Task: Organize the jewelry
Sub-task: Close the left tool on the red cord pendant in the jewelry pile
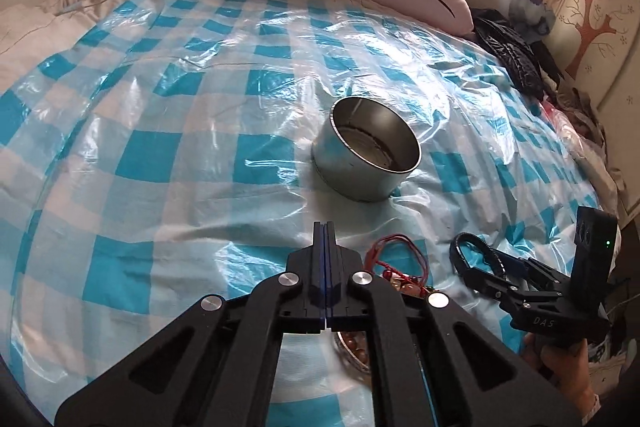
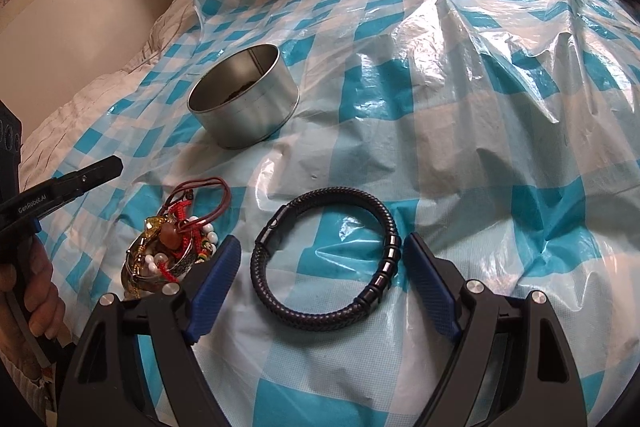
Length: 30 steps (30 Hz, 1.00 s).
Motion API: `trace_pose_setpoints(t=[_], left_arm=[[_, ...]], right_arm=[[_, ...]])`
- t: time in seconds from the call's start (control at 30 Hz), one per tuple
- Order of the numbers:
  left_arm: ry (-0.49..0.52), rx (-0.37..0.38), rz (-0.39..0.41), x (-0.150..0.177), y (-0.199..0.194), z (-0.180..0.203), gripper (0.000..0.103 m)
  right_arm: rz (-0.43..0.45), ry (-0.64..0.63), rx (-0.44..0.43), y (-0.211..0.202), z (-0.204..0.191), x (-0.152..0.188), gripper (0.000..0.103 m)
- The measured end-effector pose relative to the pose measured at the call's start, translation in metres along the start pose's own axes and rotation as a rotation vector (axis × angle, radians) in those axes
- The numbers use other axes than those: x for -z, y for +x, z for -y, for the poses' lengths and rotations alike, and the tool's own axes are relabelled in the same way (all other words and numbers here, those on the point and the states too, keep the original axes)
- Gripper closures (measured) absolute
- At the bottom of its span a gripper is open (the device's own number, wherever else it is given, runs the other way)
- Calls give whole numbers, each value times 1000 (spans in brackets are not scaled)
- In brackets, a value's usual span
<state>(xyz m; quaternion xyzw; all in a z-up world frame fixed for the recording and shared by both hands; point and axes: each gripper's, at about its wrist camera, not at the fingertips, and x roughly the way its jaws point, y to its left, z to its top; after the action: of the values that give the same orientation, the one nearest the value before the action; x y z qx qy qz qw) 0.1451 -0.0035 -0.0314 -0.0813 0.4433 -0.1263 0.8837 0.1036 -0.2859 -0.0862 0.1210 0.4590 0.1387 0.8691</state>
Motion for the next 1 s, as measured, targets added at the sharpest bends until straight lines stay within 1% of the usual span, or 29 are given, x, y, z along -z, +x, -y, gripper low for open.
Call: trace_pose_setpoints(t=[0.13,0.2,0.23,0.3,0.4,0.47,0.57,0.6,0.67,0.73,0.77,0.8,0.87,0.93,1.0], left_arm=[[-61,15,-8,2,-2,-24,103],[-73,49,-24,3,-1,-29,102],[-63,65,-29,5,-1,-28,102],[-13,77,-49,9,3,-16,101],[73,85,-89,18,16,11,86],[99,87,-97,22,25,25,67],[90,65,-89,20,37,36,55],[79,51,-86,18,40,37,54],[72,32,-102,14,50,40,54],[107,24,-143,13,60,44,89],[152,-1,-150,14,62,49,98],[191,-18,-131,15,57,54,98],[204,-2,-100,15,42,54,98],[170,7,-62,12,25,45,98],[114,22,-29,7,8,28,98]], right_arm=[[-1,0,1,0,0,0,22],[-2,-2,3,0,0,0,22],[-2,-2,2,0,0,0,22],[-4,-5,6,0,0,0,22],[-8,-13,17,1,-1,0,22],[-8,-12,18,1,-1,1,22],[-10,-14,19,2,-1,0,22],[-10,-14,19,2,-1,1,22],[-10,-12,18,2,-1,1,22],[-9,-14,19,2,-1,0,22],[-9,-14,19,2,-1,0,22],[-8,-15,20,2,-1,0,22],[-4,-16,22,1,-1,0,22],[0,-20,33,1,-2,0,24],[4,-22,46,-1,-2,1,29]])
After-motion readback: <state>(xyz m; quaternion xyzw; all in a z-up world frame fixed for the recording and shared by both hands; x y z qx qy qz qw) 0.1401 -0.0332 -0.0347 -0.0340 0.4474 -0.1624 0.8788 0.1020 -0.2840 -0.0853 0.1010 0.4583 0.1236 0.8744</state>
